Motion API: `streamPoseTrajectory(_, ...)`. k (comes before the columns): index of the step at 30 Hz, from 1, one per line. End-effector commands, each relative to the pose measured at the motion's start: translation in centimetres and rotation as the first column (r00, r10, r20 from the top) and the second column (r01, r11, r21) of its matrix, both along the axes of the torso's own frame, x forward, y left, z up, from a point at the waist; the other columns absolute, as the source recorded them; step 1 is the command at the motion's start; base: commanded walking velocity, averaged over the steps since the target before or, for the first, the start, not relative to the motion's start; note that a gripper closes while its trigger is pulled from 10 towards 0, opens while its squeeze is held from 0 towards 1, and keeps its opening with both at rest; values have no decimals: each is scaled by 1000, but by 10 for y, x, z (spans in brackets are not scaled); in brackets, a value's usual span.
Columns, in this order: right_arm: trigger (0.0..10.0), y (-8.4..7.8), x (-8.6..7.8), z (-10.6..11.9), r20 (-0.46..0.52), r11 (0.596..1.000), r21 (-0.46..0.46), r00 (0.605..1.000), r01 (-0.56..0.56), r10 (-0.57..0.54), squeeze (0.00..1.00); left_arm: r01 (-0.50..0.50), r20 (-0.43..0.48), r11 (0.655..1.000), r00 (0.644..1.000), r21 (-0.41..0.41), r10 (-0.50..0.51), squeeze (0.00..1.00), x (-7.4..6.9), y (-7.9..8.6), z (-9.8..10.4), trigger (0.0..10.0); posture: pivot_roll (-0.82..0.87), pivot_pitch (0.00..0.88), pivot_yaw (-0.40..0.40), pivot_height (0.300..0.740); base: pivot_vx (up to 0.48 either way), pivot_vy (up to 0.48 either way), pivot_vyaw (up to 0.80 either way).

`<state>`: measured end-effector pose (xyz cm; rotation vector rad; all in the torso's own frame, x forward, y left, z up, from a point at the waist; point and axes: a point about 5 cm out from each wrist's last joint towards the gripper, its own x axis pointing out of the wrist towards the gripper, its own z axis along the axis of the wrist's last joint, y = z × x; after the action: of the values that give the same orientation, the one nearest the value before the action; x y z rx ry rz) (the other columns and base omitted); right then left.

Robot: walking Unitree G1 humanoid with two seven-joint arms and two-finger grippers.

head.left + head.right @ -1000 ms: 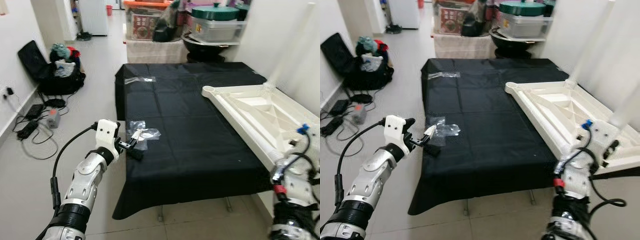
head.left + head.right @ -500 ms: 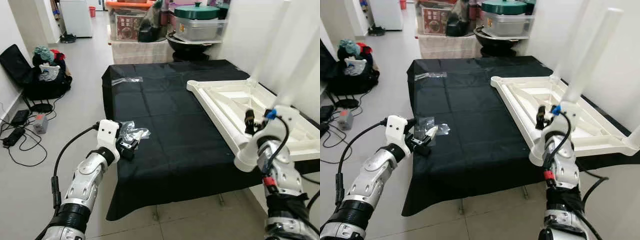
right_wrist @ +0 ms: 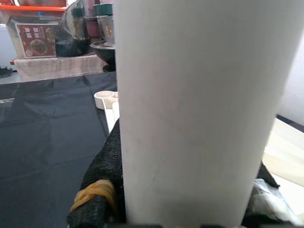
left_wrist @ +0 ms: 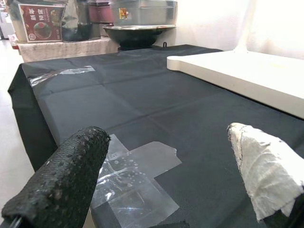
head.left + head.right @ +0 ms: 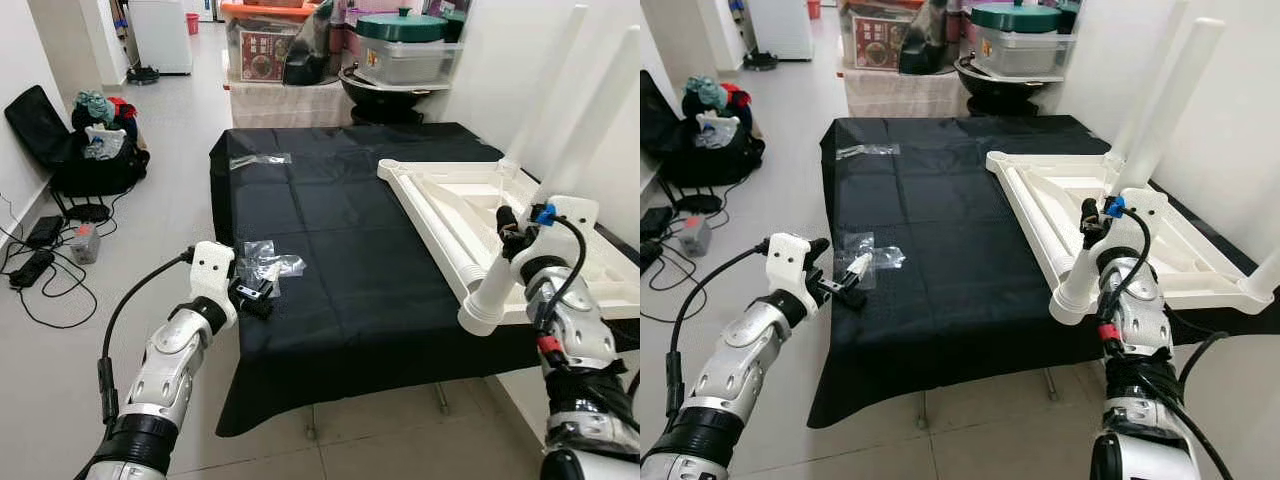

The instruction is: Building children table

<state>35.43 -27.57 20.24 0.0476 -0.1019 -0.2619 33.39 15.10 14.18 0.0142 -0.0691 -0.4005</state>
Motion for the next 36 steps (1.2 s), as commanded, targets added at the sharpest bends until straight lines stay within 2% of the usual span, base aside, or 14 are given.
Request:
streamPoseTrajectory(1,0,-5,-4,-18,-71,998,16,996,58,-57,0,0,-12,1000,1000,-6,0,0,1,-2,-1,10000,9,0,-92,740,0,0,0)
streamPoseTrajectory(2,0,-27,-12,-28,-150,956,9,946,293,-288,0,5,-9,1000,1000,-10,-5,0,1,-5,0,10000,17,0,-97,740,0,0,0)
streamPoseTrajectory(4,0,-27,-12,-28,-150,956,9,946,293,-288,0,5,-9,1000,1000,-10,-5,0,1,-5,0,10000,17,0,-97,740,0,0,0)
streamPoseTrajectory(5,0,-53,-32,-46,-247,814,20,791,581,-559,0,5,-7,1000,1000,-14,-5,0,1,-6,1,10000,26,0,-101,740,0,0,0)
streamPoseTrajectory(6,0,-53,-32,-46,-247,814,20,791,581,-559,0,5,-7,1000,1000,-14,-5,0,1,-6,1,10000,26,0,-101,740,0,0,0)
streamPoseTrajectory(7,0,-66,-51,-59,-311,650,-10,615,760,-725,0,-2,-7,1000,1000,-15,2,0,1,-5,1,10000,28,0,-101,740,0,0,0)
streamPoseTrajectory(9,0,-66,-62,-67,-340,550,-26,510,835,-790,0,-6,-2,1000,1000,-17,6,0,0,-3,3,10000,33,0,-102,740,0,0,0)
streamPoseTrajectory(20,0,-50,-53,-60,-318,576,-11,543,817,-777,0,-14,-4,1000,1000,-15,14,0,2,-2,2,10000,29,0,-103,740,0,0,0)
streamPoseTrajectory(21,10000,-47,-47,-59,-338,623,5,588,782,-735,0,-15,-1,1000,1000,-17,15,0,2,-3,3,10000,40,0,-106,740,0,0,0)
streamPoseTrajectory(23,10000,-30,-30,-56,-307,768,88,750,635,-586,0,-26,-5,1000,1000,-15,26,0,1,0,2,10000,36,0,-103,740,0,0,0)
streamPoseTrajectory(26,10000,-25,-26,-54,-286,799,101,787,593,-547,0,-30,-7,999,1000,-12,30,0,1,1,1,10000,36,0,-103,740,0,0,0)
streamPoseTrajectory(27,10000,-21,-25,-50,-258,817,112,811,565,-525,43,-28,-6,1000,1000,-13,28,0,1,1,1,10000,32,0,-102,740,0,0,0)
streamPoseTrajectory(28,10000,-20,-24,-48,-244,825,118,821,553,-516,1000,-25,-4,1000,1000,-12,25,0,2,1,2,10000,26,0,-97,740,0,0,0)
streamPoseTrajectory(36,10000,-20,-21,-42,-208,863,171,873,476,-440,984,-21,-4,1000,1000,-13,21,0,3,-1,3,10000,22,0,-93,740,0,0,0)
